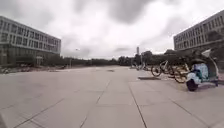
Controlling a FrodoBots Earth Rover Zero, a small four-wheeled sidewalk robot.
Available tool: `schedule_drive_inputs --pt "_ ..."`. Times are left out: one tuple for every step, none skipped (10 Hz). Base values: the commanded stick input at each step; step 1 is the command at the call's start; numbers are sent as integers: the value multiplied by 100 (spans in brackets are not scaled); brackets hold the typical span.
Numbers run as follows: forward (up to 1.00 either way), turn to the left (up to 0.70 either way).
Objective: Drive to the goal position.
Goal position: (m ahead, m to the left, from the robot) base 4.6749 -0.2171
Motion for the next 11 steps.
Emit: schedule_drive_inputs --pt "70 0" --pt "70 0" --pt "70 0" --pt "70 0" --pt "70 0" --pt "70 0" --pt "70 20" --pt "70 30" --pt "70 35" --pt "70 21" --pt "70 6"
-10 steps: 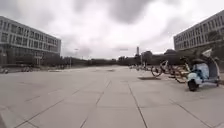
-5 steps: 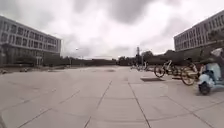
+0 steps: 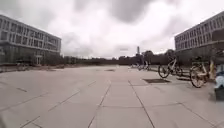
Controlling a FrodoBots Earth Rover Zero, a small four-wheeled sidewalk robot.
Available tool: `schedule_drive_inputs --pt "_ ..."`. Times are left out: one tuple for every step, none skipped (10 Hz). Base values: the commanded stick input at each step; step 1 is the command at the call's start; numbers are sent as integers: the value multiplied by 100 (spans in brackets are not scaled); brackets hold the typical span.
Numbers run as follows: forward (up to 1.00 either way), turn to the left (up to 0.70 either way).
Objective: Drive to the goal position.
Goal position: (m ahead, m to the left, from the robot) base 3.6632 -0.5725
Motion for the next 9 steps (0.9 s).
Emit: schedule_drive_inputs --pt "70 0" --pt "70 0" --pt "70 0" --pt "70 0" --pt "70 -35" --pt "70 -35" --pt "70 -35" --pt "70 -35" --pt "70 -35"
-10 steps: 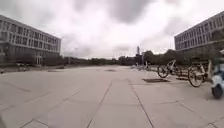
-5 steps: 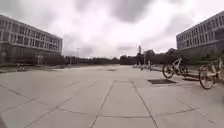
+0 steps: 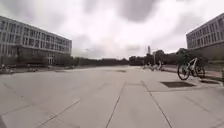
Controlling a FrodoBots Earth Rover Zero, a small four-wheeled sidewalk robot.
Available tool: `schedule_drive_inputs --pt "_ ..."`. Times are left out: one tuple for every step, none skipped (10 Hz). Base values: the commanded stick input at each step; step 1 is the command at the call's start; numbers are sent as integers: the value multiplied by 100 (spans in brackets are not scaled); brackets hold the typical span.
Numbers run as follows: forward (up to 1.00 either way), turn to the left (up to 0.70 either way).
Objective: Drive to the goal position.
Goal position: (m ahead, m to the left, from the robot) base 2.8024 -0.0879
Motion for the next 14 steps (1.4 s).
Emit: schedule_drive_inputs --pt "70 -18" --pt "70 0" --pt "70 0" --pt "70 0" --pt "70 0" --pt "70 0" --pt "70 0" --pt "70 0" --pt "70 0" --pt "70 0" --pt "70 0" --pt "70 0" --pt "70 0" --pt "70 0"
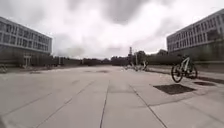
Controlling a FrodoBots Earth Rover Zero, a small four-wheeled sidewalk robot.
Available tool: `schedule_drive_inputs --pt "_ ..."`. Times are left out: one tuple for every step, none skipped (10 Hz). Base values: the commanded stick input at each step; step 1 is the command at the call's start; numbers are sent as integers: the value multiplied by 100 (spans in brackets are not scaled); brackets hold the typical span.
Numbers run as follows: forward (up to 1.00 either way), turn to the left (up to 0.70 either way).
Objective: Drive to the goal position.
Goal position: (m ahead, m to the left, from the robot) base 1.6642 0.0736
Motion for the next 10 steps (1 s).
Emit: schedule_drive_inputs --pt "70 0" --pt "70 0" --pt "70 0" --pt "70 0" --pt "70 0" --pt "70 0" --pt "70 0" --pt "70 0" --pt "70 0" --pt "70 0"
